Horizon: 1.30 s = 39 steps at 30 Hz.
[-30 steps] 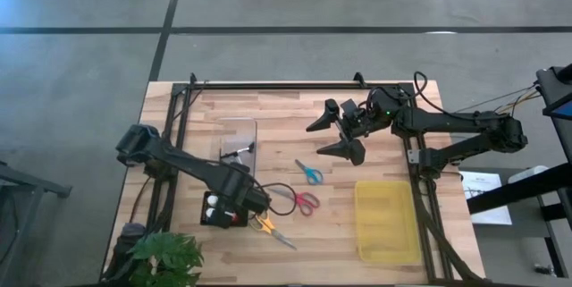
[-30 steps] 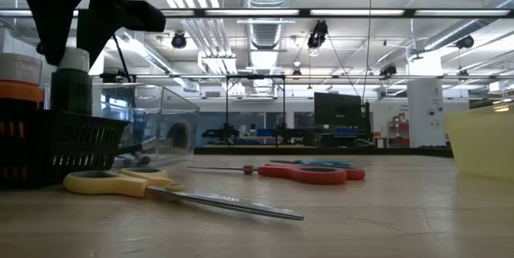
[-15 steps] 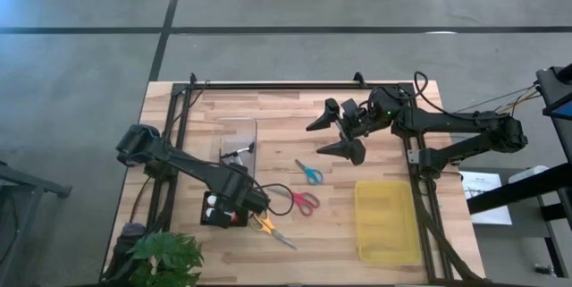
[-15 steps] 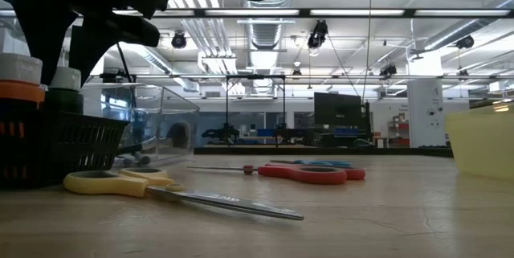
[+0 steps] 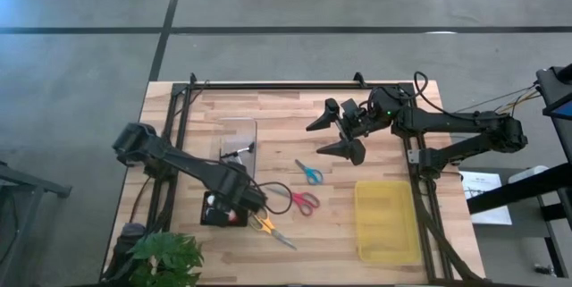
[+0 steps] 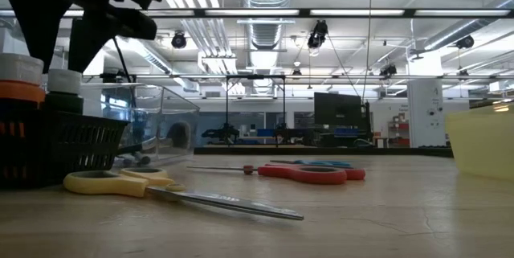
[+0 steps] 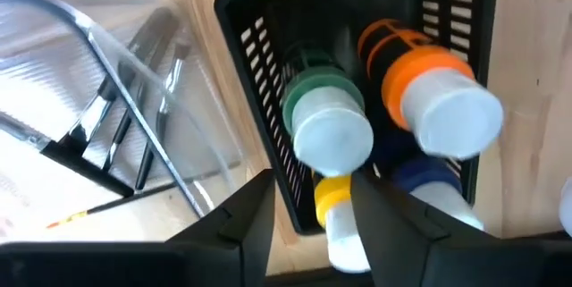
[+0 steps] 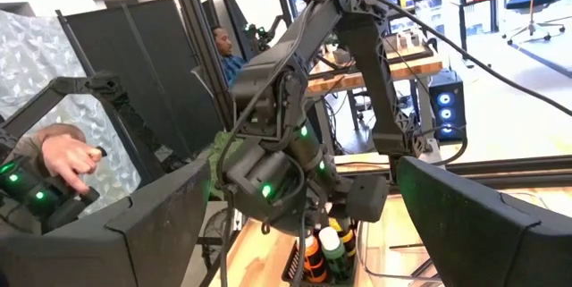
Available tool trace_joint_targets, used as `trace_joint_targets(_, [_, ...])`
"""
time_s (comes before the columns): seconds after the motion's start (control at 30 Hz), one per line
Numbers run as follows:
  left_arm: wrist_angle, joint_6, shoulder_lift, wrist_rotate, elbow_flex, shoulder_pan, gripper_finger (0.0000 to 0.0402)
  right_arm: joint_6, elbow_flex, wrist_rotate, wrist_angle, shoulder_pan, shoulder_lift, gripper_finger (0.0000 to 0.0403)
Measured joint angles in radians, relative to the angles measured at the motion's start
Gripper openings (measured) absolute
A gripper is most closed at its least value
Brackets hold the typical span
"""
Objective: Pick & Place Paint Supplies
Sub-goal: Put the blue scissors into the yellow bin
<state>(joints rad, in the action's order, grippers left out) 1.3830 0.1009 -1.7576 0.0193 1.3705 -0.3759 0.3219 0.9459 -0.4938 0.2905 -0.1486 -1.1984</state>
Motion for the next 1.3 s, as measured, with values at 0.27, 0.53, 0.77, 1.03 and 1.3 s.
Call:
trace_joint_targets(0.27, [0.017, -0.01, 0.094, -0.001, 0.003, 0.001, 0.0123, -0.005, 0.0, 0.002, 0.001, 0.0, 0.0, 0.0357])
trace_joint_targets(0.53, [0.024, -0.047, 0.193, -0.143, 0.079, 0.013, 0.0123, -0.029, 0.0, 0.002, -0.006, 0.0, 0.0, 0.0357])
trace_joint_targets(0.77, [-0.171, -0.248, 0.254, -0.208, 0.109, 0.015, 0.0123, -0.044, -0.007, -0.009, -0.11, 0.0, 0.0, 0.0357])
trace_joint_targets(1.03, [-0.503, -0.288, 0.258, -0.211, 0.109, 0.016, 0.0123, -0.019, -0.054, -0.013, -0.16, 0.002, 0.0, 0.0357])
trace_joint_targets(1.3, [-0.608, -0.31, 0.255, -0.099, 0.063, 0.008, 0.0123, 0.032, -0.088, -0.013, -0.16, 0.022, 0.02, 0.0357])
